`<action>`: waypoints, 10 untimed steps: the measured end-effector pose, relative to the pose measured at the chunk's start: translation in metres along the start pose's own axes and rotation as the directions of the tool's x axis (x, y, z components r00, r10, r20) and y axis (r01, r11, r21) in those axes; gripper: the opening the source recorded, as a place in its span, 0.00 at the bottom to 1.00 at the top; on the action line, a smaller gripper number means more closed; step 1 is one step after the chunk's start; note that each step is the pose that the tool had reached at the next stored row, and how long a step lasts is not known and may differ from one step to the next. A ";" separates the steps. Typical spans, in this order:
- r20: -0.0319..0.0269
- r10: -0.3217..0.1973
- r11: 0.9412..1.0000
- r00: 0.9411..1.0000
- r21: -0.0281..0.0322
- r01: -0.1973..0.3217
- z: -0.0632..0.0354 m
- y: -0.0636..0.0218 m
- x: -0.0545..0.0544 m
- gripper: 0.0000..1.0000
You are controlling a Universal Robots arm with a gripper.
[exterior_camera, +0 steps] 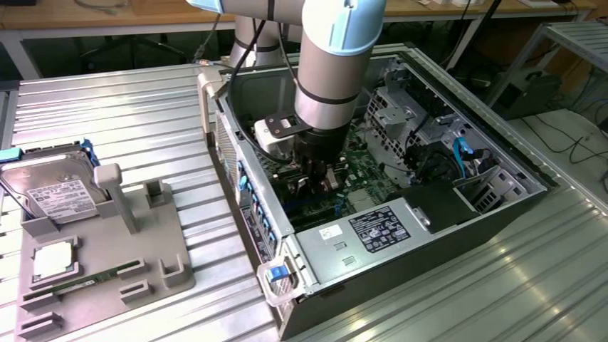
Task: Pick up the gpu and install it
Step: 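Insert the gpu into the slot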
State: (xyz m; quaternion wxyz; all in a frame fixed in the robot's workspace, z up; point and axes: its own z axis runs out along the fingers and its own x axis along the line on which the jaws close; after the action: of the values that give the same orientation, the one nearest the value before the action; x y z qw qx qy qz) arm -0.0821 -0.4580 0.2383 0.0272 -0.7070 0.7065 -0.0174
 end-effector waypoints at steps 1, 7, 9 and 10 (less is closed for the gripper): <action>0.000 0.000 1.000 1.000 0.000 0.000 0.0000 0.0000 0.000 0.28; 0.000 0.000 1.000 1.000 0.000 0.000 0.0001 0.0000 0.000 0.28; 0.000 0.000 1.000 1.000 0.000 0.000 0.0001 0.0000 0.000 0.28; 0.000 0.000 1.000 1.000 0.000 0.000 0.0001 0.0000 0.000 0.28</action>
State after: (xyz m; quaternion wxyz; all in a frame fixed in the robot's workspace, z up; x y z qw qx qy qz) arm -0.0821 -0.4580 0.2383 0.0273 -0.7070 0.7065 -0.0174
